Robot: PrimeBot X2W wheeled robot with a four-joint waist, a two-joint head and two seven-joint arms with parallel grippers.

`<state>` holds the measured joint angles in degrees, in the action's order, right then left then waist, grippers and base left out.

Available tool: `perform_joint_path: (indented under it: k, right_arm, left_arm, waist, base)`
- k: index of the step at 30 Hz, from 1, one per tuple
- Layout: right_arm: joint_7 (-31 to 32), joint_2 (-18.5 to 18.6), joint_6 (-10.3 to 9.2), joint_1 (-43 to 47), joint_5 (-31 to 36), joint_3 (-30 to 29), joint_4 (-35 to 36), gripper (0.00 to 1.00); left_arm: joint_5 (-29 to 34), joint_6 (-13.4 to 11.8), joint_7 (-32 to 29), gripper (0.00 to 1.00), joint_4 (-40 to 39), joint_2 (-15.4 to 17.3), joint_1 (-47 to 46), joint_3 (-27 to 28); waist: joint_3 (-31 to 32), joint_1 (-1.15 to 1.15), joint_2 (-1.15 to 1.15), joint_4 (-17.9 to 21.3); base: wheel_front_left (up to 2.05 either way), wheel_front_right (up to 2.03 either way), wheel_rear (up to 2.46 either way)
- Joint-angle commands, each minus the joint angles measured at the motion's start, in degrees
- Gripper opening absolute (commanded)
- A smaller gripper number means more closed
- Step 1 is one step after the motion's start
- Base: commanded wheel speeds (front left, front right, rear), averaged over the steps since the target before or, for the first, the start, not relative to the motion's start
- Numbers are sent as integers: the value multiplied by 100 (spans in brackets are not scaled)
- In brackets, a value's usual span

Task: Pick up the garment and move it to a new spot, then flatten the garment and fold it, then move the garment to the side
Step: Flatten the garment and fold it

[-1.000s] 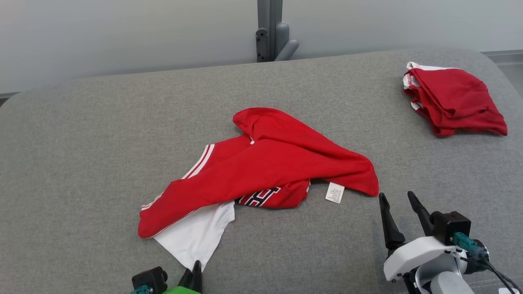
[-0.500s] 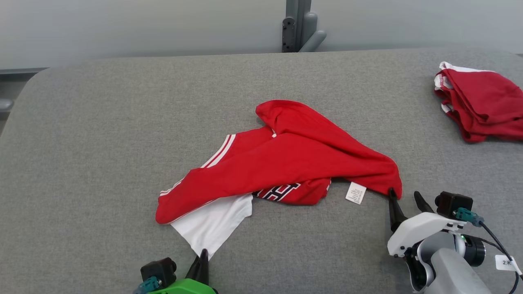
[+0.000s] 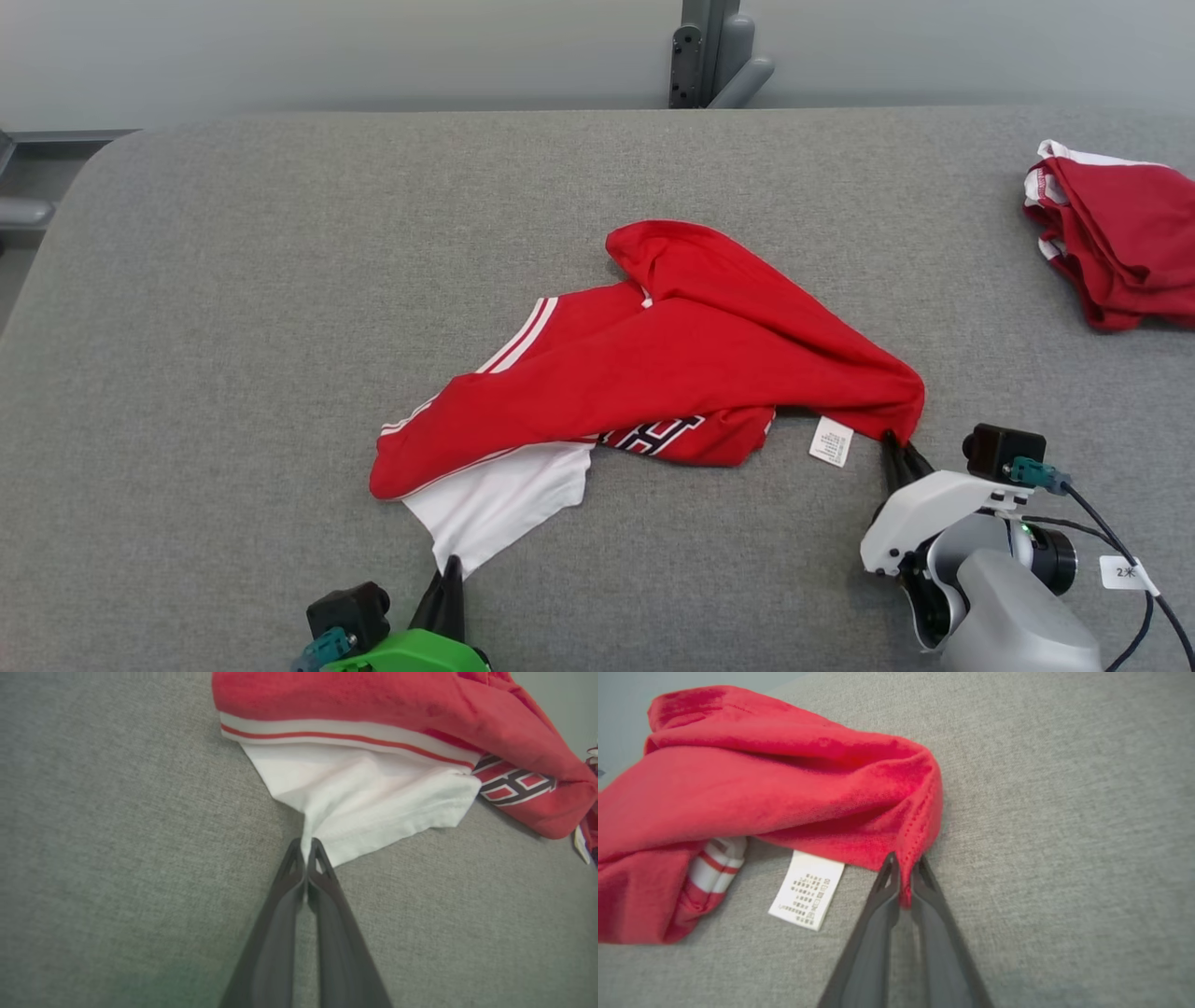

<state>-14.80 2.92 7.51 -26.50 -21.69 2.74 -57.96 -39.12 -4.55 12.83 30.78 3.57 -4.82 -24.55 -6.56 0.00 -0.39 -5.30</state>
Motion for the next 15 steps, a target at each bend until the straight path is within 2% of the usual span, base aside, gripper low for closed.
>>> perform_joint_path:
  k: [1,4,10,15]
  right_arm:
    - [-19,0,-4,-27,-124,69,-53,0]
    - [-34,-1,-4,-83,-343,161,152,0]
    - [-41,4,-4,123,-633,188,1001,0]
    - [-38,22,-4,381,-845,223,2017,0]
  left_arm:
    - [23,-25,48,0,-36,58,-94,27]
    - [46,-23,97,0,-135,77,-107,71]
    - [116,45,201,0,-534,118,-132,243]
    - [265,4,244,0,-1201,180,-101,533]
  waist:
    - [8,0,39,11]
    - [22,0,39,28]
    - [85,0,39,65]
    - [234,0,39,134]
  base:
    - [0,0,0]
    - [0,0,0]
    - [0,0,0]
    - [0,0,0]
